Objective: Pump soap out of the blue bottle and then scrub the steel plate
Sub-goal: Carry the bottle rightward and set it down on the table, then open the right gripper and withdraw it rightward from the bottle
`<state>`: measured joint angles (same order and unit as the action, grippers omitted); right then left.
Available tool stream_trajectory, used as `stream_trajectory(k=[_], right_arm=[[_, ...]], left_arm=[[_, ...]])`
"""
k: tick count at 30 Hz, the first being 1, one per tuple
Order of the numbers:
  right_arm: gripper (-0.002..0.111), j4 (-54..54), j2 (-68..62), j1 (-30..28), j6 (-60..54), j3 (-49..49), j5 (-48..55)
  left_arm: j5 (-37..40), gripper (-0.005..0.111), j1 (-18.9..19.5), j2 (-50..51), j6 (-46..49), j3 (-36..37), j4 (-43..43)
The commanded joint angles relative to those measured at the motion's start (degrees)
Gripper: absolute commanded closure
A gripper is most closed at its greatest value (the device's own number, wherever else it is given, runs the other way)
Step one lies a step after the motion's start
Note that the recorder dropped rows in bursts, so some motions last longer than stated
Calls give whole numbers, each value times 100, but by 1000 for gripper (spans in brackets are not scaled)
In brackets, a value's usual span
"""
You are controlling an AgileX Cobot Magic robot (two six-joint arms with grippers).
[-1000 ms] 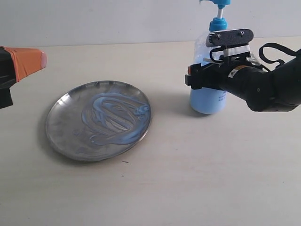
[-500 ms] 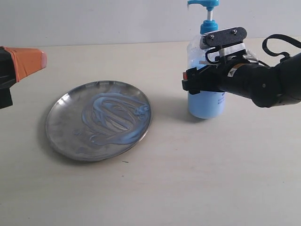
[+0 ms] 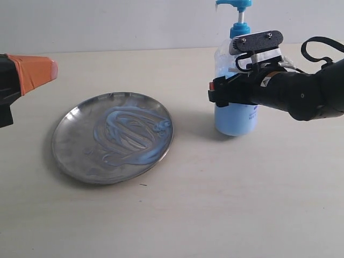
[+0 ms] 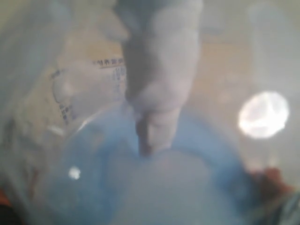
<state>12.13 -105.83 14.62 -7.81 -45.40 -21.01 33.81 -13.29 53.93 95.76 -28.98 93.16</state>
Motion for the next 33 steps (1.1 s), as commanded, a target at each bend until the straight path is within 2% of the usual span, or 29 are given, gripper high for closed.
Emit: stream_trajectory(k=[1,8,17,24,33], right_arm=[[18,-22,-26,2,116,44,493],[9,-22,-26,2,485,44,445],[9,-33,-26,2,446,44,364],[9,-206,14,2,446,44,726],[9,-205,728,2,446,44,1033]], left_arm=[[44,107,14,-27,-26,26,1],[42,107,14,-27,-26,26,-92],[42,107,14,-27,-26,26,-92],[42,107,14,-27,-26,26,-130],[42,107,14,-27,-26,26,-145]])
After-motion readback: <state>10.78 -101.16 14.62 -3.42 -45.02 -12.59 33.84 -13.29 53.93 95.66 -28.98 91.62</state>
